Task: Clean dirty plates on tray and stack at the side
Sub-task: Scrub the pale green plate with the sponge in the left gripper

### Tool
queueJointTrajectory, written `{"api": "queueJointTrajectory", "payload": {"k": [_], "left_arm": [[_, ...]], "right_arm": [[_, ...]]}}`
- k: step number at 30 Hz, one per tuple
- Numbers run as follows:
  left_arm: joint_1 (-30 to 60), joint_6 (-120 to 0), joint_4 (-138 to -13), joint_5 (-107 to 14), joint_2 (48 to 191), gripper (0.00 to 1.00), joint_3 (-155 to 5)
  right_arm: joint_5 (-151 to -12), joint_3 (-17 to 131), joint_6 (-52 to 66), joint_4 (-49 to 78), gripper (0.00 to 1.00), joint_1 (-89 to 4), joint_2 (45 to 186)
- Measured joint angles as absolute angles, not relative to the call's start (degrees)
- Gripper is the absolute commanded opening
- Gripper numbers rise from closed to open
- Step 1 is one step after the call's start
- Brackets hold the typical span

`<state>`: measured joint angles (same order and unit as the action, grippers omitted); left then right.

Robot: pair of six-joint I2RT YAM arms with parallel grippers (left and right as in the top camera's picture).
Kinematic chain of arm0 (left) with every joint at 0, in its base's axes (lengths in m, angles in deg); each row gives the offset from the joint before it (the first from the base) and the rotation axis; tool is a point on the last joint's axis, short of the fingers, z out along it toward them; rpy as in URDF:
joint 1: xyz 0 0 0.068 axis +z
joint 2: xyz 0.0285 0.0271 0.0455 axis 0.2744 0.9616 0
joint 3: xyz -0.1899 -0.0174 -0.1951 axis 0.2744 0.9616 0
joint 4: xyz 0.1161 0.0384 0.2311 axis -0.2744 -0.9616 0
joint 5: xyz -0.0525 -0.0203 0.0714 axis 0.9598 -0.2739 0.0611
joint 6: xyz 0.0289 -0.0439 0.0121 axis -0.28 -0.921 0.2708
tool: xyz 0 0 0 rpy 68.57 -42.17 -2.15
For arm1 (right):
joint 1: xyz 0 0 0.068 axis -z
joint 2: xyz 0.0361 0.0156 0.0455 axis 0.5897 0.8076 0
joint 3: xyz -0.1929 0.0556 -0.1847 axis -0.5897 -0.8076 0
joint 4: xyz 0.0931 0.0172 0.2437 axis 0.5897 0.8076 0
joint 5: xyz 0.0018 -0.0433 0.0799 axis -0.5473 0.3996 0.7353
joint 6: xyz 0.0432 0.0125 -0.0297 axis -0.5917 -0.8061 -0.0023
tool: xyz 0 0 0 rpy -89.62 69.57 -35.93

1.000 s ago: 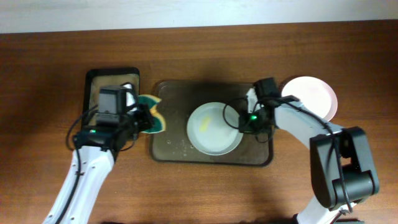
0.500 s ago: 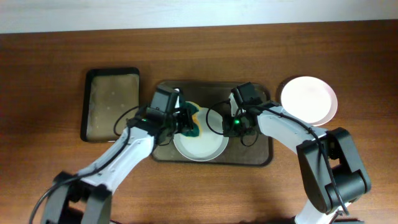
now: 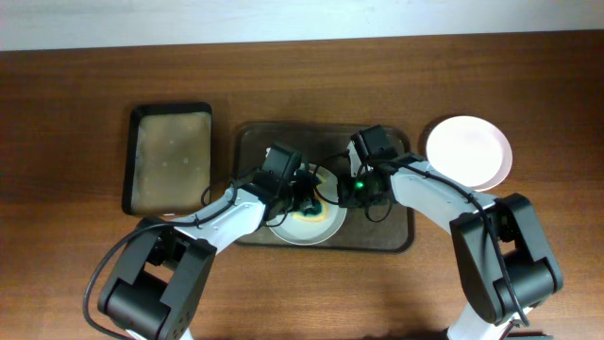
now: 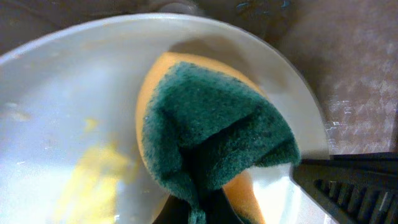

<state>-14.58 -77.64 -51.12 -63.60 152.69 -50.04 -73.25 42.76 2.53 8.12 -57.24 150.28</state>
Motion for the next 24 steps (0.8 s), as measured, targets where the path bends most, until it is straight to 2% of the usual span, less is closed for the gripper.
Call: {"api": "queueJointTrajectory", "payload": {"k": [4,11,18,22,24], "left_arm": [[-15.8,-75.8,-55.0,-69.8,152.7,0.0,-51.3],[-16.7,-73.6,-65.9,-97.0,151.4,0.02,-52.8],[-15.6,-69.6,-68.1,-106.2,146.6,0.01,-54.3],[-13.5,-69.0,-68.2,-104.4,138.4,0.0,-54.8],[-12.0,-69.0,-67.1,-98.3,134.6,0.0,-55.2]], "right_arm": [[-73.0,42.8,2.5,8.1,0.04,-57.3,150.3],[-71.7,42.8,2.5,7.7,0.04,-57.9,150.5],[-71.5,42.8,2.2,8.1,0.04,-58.2,150.6],[-71.7,42.8,2.1,8.1,0.04,-58.1,150.5],[-71.7,42.8,2.1,8.1,0.04,-58.1,150.5]]}}
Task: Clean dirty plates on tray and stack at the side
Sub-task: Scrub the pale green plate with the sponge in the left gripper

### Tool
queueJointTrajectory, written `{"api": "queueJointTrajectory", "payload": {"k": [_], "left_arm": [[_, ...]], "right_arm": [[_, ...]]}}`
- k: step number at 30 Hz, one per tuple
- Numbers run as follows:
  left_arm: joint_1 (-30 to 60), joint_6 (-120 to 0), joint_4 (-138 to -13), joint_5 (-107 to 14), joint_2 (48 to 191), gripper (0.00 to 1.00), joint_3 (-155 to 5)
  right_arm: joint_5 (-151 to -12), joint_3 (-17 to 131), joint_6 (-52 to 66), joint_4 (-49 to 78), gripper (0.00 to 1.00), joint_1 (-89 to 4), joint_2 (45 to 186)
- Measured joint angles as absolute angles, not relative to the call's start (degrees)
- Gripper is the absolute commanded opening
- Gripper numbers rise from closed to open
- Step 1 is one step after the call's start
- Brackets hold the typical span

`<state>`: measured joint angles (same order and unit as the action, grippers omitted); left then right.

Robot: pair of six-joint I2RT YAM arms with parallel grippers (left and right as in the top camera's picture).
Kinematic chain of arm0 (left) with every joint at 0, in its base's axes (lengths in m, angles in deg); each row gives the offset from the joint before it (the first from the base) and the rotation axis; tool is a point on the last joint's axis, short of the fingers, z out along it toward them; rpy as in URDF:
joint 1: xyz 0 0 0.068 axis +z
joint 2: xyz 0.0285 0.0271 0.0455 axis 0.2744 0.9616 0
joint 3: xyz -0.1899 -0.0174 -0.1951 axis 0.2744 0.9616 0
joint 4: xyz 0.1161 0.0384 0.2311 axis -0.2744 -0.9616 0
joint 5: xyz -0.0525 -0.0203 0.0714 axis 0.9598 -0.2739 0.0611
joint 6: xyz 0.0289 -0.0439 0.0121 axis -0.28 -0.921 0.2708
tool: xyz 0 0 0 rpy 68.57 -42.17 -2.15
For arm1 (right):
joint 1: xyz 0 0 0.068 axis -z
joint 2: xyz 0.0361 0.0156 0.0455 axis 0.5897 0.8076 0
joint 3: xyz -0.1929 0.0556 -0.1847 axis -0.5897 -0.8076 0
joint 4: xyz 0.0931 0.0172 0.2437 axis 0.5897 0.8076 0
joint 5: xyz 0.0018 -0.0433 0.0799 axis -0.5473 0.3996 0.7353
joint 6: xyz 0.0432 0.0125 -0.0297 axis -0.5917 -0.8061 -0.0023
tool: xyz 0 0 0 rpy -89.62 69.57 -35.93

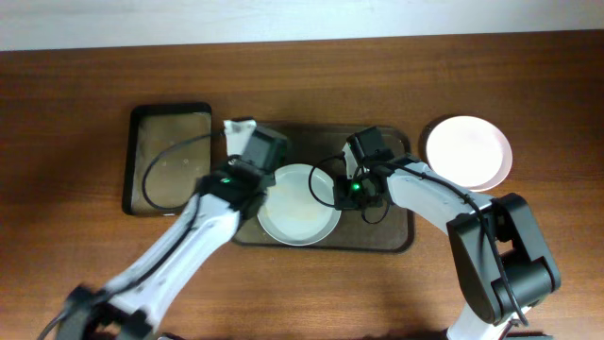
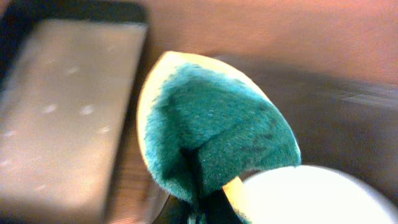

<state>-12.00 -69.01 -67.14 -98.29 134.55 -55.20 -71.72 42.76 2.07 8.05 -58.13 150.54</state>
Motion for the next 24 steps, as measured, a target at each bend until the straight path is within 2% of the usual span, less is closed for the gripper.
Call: {"api": "queueJointTrajectory", "payload": {"k": [5,9,18,24], "left_arm": [[-10.0,-69.9,-64.7,-79.1,133.5,0.0,-56.3],[-11.3,-72.6,-63.4,-72.4,140.0,0.0,-56.4],[-11.6,-73.5,-59.6,-70.6,153.8,0.0,-56.5],[-12.6,-71.1,-62.0,-80.5,154.7,0.0,-57.5]], "right_arm": [[-71.8,42.8,2.1,7.8,0.04,-58.1,150.6],[-71.8,42.8,2.1,7.9,0.04,-58.1,150.6],[-72.0,42.8,2.1,7.9,0.04,-58.0,150.6],[-71.9,42.8,2.1,7.8,0.04,-58.0,150.6]]}}
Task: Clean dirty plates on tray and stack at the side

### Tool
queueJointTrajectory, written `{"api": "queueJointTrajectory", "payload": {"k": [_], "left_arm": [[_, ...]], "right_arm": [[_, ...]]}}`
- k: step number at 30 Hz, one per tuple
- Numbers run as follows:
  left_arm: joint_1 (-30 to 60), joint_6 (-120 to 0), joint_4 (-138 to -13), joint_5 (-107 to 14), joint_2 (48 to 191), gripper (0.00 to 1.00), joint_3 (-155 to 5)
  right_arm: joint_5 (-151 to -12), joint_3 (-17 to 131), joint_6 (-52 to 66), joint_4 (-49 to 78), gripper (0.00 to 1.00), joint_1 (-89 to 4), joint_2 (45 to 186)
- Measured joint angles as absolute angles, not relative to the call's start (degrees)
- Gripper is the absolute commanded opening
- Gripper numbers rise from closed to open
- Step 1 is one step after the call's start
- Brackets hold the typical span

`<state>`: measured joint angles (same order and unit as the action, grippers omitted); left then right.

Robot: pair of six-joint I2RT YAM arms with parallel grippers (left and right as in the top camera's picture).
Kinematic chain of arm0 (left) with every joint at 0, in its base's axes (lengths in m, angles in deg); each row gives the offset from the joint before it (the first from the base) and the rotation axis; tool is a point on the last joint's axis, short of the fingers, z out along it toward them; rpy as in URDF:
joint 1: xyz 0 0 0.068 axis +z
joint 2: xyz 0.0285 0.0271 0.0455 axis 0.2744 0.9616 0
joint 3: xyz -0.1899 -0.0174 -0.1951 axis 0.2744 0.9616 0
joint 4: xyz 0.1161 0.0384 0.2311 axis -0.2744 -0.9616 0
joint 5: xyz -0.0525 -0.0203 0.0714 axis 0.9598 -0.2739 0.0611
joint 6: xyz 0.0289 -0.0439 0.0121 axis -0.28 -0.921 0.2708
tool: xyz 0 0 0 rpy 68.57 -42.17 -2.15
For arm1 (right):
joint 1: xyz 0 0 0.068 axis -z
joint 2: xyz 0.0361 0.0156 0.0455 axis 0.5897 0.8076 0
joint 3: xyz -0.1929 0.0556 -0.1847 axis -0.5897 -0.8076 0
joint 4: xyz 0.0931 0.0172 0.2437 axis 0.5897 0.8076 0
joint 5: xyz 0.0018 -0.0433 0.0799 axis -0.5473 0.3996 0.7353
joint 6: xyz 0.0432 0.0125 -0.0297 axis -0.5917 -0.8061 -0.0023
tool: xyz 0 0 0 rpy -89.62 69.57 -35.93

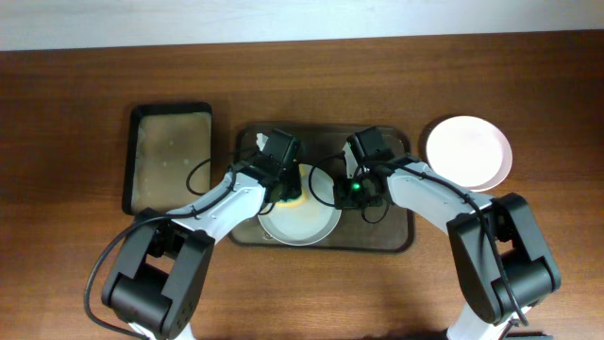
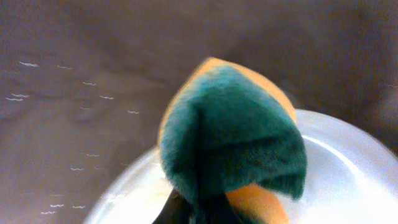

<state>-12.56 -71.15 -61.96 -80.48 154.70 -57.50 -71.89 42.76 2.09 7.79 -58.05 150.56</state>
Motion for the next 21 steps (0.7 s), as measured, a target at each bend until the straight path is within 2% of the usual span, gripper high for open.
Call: {"api": "queueJointTrajectory", "payload": {"k": [7,12,16,21], "left_arm": [[-9.0,-70.3,-68.1,-89.7,150.1,0.0,-57.4],[1.4,-73.2,-69.7,-97.0,139.1,0.0,-57.0],[5.0,-74.3,-68.5,-95.7,131.1,0.0,-57.0],[9.8,-74.7,-68.2,-91.6,132.2,0.0,-57.0]], "right_arm": [[-71.3,42.8,2.2,7.3,0.04,-58.4,150.6],[-71.7,42.8,3.9,8.0,0.04,-58.0,150.5],[-71.3,43.6,5.2,9.2,0.04,-58.0,150.5],[-71.5,47.0,6.8,14.3,0.04,-58.2,149.3]]}}
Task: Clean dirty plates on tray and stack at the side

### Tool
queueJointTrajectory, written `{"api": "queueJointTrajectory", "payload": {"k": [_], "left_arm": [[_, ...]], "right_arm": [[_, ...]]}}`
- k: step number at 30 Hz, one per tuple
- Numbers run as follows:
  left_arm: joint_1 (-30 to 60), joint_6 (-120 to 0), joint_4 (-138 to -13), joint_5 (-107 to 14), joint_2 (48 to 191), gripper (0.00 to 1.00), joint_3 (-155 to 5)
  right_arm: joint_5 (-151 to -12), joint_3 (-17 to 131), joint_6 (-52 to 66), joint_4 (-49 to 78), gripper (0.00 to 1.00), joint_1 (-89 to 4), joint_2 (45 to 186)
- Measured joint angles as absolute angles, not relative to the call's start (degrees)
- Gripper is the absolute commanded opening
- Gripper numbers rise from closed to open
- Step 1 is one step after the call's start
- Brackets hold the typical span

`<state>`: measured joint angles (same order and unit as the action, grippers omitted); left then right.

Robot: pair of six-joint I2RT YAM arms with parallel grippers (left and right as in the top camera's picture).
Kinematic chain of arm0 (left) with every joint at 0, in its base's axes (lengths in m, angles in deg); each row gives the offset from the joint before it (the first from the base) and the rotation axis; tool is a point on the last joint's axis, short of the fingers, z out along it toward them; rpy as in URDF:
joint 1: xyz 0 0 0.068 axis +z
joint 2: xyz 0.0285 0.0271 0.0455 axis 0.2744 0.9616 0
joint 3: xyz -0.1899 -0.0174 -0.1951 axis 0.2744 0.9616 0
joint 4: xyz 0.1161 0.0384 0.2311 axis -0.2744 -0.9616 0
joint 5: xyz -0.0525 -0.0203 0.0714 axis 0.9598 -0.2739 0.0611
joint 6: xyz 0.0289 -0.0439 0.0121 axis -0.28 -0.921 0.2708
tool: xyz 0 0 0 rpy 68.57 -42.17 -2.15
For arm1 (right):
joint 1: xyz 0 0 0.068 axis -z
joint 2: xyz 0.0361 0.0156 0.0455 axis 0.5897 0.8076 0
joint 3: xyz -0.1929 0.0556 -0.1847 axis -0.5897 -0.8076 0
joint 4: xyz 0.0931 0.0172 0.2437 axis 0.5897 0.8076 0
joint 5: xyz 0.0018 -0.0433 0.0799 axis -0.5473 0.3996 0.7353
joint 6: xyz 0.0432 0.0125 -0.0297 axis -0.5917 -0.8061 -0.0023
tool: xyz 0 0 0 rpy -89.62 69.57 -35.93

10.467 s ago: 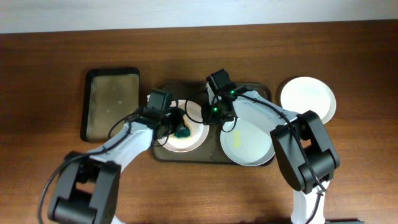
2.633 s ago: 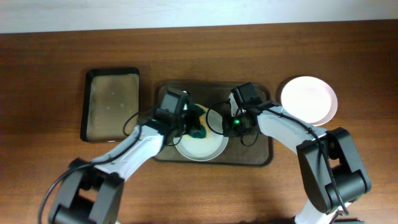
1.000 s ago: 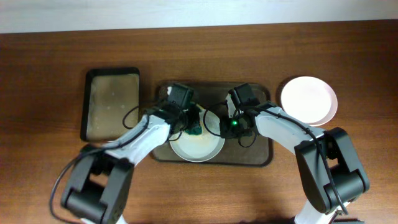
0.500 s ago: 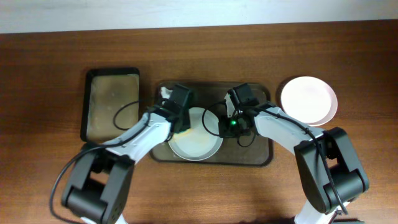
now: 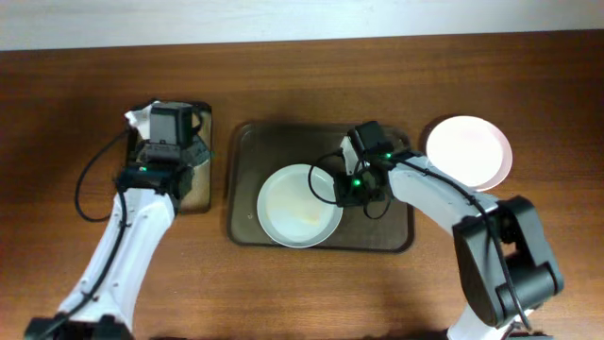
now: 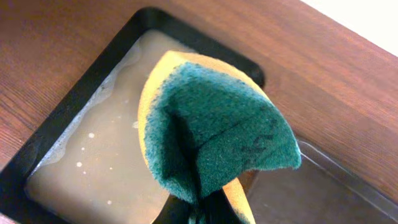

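Note:
A white plate (image 5: 297, 203) with a faint yellowish smear lies on the dark tray (image 5: 392, 236). My right gripper (image 5: 342, 184) sits at the plate's right rim and appears shut on it. To the left of the tray, my left gripper (image 5: 170, 127) hangs over the black basin (image 6: 93, 155) of cloudy, soapy water. It is shut on a folded sponge (image 6: 211, 124), green scouring side out and orange behind. The sponge hides the left gripper's fingers in the left wrist view.
A clean pink-white plate (image 5: 469, 151) rests on the wooden table to the right of the tray. The left arm covers most of the basin (image 5: 204, 179) in the overhead view. A pale wall strip runs along the table's far edge.
My left gripper was holding the sponge at the plate's upper left rim on the tray. It is now over the soapy basin to the left. The right gripper is still at the plate's rim.
The sponge was first pressed on the plate, which showed yellow smears. It was then held off the plate near the basin, then back at the plate's rim. Now it is above the basin, and the plate looks nearly white. The right gripper stayed at the rim throughout.

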<state>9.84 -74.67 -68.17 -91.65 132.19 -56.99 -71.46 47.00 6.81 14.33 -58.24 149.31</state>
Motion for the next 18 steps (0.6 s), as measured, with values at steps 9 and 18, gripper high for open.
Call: {"api": "queueJointTrajectory", "payload": {"k": [9,18], "left_arm": [[15.2,-69.6,-55.9,-84.3,147.2,0.17,-56.9],[19.1,-67.2,-52.0,-83.2,151.7,0.99,-56.6]], "right_arm": [[-79.5,52.3,7.9,19.5,0.04,-64.3,142.6],[-96.9,55.1,8.2,27.0,0.04,-70.0,142.5]]}}
